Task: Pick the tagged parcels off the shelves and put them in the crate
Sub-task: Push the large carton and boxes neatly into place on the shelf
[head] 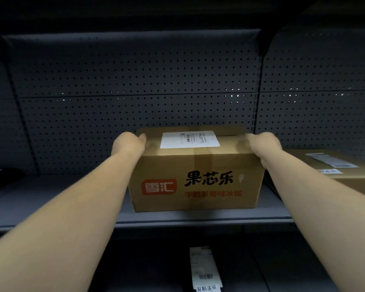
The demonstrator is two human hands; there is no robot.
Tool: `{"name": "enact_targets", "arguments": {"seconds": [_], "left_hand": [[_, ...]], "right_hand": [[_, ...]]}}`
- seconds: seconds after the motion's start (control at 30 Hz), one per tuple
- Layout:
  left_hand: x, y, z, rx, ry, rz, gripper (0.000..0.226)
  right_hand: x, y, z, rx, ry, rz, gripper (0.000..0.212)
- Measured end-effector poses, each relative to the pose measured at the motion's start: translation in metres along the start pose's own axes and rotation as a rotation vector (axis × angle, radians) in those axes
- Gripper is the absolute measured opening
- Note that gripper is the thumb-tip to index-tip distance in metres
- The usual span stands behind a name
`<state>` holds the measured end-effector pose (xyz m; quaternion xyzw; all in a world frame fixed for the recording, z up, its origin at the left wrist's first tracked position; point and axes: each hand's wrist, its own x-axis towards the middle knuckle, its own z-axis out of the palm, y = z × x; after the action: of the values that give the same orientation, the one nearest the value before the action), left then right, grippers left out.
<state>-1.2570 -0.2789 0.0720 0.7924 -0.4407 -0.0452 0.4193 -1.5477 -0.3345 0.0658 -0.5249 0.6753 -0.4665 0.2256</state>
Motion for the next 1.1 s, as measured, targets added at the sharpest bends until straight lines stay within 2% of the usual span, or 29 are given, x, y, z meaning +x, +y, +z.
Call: {"name": "enact_targets", "arguments": {"seconds": [0.17,0.4,0.57,0.9,1.1], "left_hand": [[-0.027,-0.011,-0.012,-0.041,0.091,-0.001,0.048],[-0.055,-0.028,-0.028,-0.163,0.107,-0.016,0.042],[-0.074,-0.04,-0.035,-0.196,0.124,-0.022,0.043],[-0.112,-0.065,-0.036,-0.389,0.17,-0.03,0.025],[-0.125,-0.076,-0.035,-0.42,0.18,-0.004,0.025]], "right_hand": [[-0.031,0.015,-0.006,0.114,0.122,-0.071,0.045],[-0.072,0.03,-0.02,0.235,0.207,-0.08,0.026],[-0.095,0.037,-0.031,0.255,0.22,-0.048,0.027],[-0.131,0.058,-0.037,0.312,0.242,-0.028,0.029],[-0.146,0.07,-0.035,0.327,0.256,-0.052,0.026]]}}
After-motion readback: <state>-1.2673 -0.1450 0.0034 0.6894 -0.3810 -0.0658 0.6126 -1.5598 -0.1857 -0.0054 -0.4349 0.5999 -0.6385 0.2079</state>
